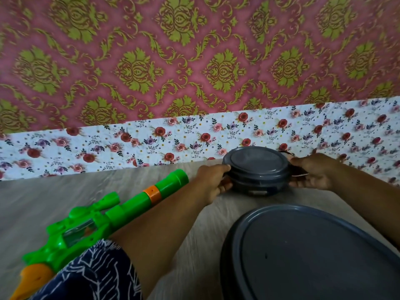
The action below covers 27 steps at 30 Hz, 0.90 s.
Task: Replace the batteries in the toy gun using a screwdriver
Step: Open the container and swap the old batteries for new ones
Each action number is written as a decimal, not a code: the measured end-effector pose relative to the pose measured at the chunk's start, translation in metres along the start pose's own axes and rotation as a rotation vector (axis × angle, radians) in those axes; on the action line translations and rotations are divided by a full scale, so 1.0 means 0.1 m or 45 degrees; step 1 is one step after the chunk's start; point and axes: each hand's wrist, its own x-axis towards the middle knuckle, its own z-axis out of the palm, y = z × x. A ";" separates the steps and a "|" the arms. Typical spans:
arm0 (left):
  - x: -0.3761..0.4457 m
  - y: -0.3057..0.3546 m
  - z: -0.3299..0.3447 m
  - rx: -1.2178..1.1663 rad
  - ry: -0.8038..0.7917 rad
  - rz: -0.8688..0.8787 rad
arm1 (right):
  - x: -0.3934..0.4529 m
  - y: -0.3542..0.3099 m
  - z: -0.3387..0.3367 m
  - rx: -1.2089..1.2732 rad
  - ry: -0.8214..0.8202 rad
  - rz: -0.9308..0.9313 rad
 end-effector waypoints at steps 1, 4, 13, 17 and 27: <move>0.00 0.00 0.00 -0.009 0.001 -0.004 | 0.02 0.02 0.00 0.020 0.014 0.006; -0.01 -0.01 -0.02 -0.031 0.004 -0.008 | 0.01 0.06 0.00 0.086 0.009 0.022; -0.48 -0.07 -0.11 0.030 0.022 0.056 | -0.38 0.03 -0.02 -0.341 0.366 -0.486; -1.00 -0.16 -0.17 0.016 0.026 0.235 | -0.86 0.01 0.01 -0.625 0.340 -0.855; -2.08 -0.78 -0.28 0.306 0.207 0.663 | -2.14 0.33 0.07 -0.917 0.111 -1.095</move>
